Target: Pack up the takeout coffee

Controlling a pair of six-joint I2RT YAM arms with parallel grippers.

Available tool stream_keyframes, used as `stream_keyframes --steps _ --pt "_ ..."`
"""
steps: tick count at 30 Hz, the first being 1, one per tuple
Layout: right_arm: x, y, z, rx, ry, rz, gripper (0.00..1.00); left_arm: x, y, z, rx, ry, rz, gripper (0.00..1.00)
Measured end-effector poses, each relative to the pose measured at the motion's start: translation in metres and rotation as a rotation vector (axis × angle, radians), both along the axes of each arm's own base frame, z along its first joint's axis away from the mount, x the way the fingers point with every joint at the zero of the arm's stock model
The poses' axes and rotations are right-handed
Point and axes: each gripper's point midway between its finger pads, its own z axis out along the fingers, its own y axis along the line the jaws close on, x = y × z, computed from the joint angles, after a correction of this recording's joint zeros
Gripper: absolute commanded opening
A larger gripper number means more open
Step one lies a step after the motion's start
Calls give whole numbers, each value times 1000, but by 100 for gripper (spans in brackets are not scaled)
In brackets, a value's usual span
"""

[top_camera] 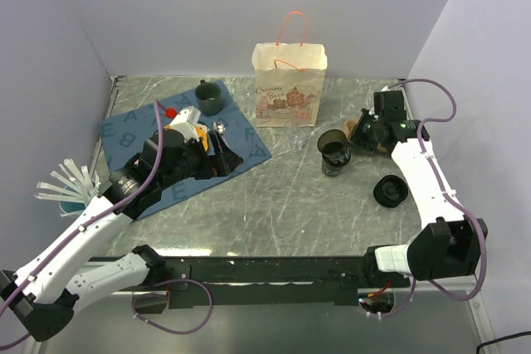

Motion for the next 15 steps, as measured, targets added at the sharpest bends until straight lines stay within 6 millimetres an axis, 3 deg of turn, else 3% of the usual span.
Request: stream_keyframes --steps 9,15 --pt "-6 5 38 33 -86 20 0 0 0 -3 7 7 0 97" --pt "-23 31 57 145 -126 85 0 3 -3 -11 29 35 0 99"
